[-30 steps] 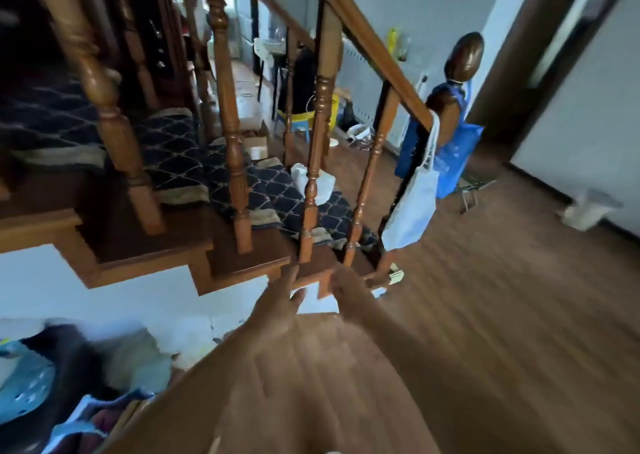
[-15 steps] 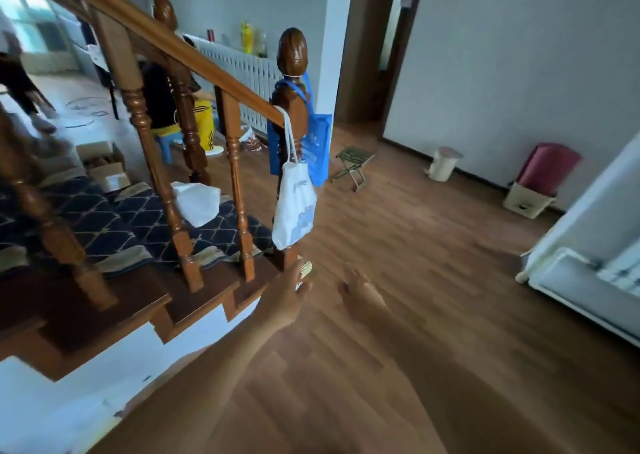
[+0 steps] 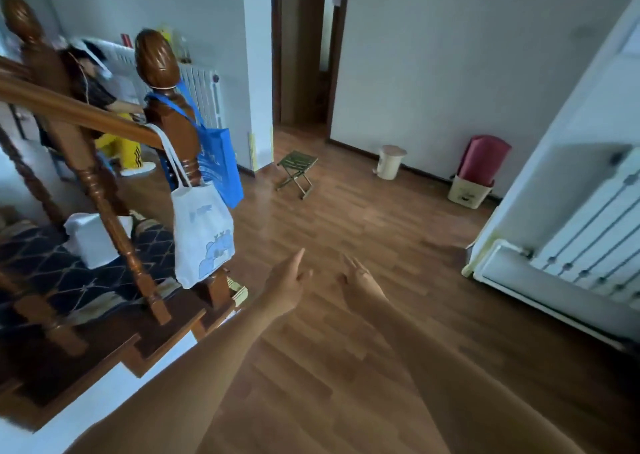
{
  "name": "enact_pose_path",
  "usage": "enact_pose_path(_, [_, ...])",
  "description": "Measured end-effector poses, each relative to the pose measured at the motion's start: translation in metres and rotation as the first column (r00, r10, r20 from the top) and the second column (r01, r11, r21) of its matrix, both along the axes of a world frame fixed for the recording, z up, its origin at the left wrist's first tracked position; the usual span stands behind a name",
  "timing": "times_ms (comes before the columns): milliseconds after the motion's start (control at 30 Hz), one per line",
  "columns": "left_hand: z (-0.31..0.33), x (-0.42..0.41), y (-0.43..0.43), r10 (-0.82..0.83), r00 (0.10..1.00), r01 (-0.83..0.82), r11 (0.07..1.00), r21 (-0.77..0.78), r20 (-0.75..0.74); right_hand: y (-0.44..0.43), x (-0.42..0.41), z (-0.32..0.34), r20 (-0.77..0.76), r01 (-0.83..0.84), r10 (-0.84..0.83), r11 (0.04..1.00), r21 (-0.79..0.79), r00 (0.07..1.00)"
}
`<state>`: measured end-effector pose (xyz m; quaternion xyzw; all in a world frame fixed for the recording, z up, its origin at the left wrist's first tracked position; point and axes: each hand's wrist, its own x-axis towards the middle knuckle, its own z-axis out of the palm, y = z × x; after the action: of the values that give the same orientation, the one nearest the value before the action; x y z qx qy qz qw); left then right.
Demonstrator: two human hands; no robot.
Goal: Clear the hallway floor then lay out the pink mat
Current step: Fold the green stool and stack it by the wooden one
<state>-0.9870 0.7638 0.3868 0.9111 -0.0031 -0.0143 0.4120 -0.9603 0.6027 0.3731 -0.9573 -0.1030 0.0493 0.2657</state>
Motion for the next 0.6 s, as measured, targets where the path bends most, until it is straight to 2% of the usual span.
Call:
enact_pose_path(133, [0.003,0.043,-0.043,-0.024,0.999,0.023,0.998,0.059,0.029,-0.046,0.043,0.002,-0.005,0.035,-0.035,0.999,0.005,0.999])
enact_pose_path(300, [-0.005,0.085,-0.074,-0.048,0.999,0.049,0.995,0.089,-0.010,-0.085,0.084,-0.006,-0.019,0.056,-0.056,0.998,0.026,0.998])
enact_pose_path(600, [-0.021,0.187,-0.087,-0.073,0.997,0.077,0.992,0.098,-0.040,-0.103,0.177,-0.020,-0.040,0.103,-0.101,0.993,0.060,0.994])
